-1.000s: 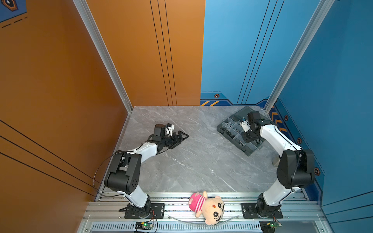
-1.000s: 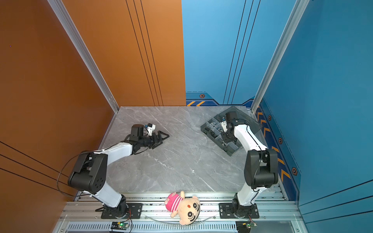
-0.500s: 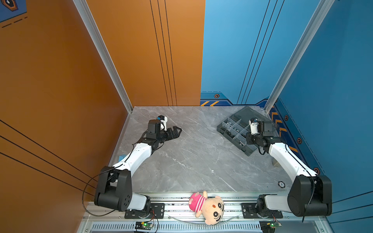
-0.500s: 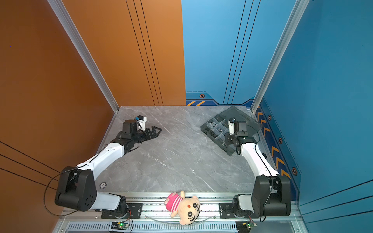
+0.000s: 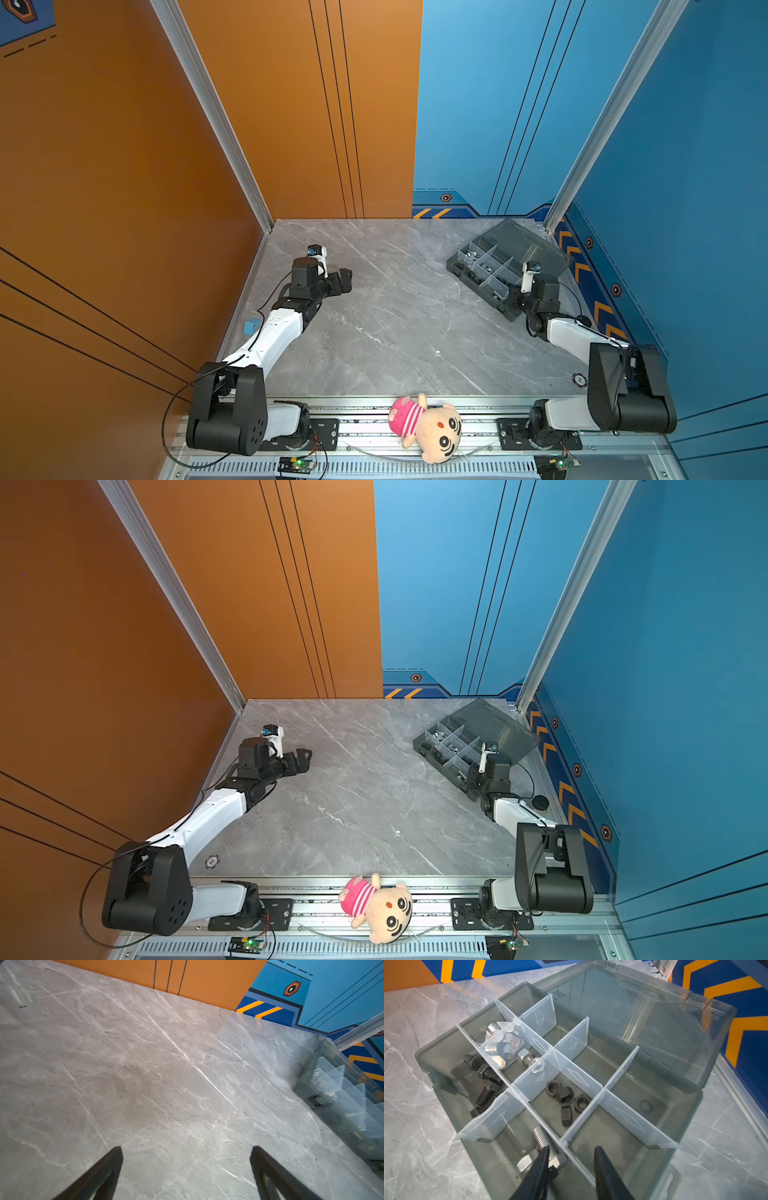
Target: Sort the screws and nuts into containers
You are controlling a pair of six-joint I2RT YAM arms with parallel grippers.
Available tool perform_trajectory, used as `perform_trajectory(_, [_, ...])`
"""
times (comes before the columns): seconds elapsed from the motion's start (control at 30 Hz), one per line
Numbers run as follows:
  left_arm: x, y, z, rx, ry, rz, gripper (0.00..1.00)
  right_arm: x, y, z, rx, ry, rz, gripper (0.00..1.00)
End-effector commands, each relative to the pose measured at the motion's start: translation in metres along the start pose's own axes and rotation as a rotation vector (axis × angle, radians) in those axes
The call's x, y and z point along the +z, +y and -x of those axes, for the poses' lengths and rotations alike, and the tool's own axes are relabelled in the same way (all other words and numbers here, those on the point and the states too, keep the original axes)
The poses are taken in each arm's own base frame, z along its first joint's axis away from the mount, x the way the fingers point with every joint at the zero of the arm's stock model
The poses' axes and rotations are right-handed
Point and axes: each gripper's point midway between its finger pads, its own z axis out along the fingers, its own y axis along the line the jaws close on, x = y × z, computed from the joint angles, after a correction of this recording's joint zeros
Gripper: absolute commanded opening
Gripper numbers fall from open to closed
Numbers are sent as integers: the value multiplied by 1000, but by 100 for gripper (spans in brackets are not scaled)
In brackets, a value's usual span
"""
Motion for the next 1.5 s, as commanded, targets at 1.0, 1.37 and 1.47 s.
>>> perform_trajectory(1.0, [7, 105, -27, 100, -237, 261, 98, 2, 8, 3, -76, -226, -75, 55])
perform_trajectory(1.37, [23, 89, -39, 223, -245, 278, 98, 1, 8, 3, -78, -236, -75, 100])
perform_trajectory(1.47, [23, 89, -40, 228, -244, 295, 98, 1, 9, 3, -79, -237, -74, 100])
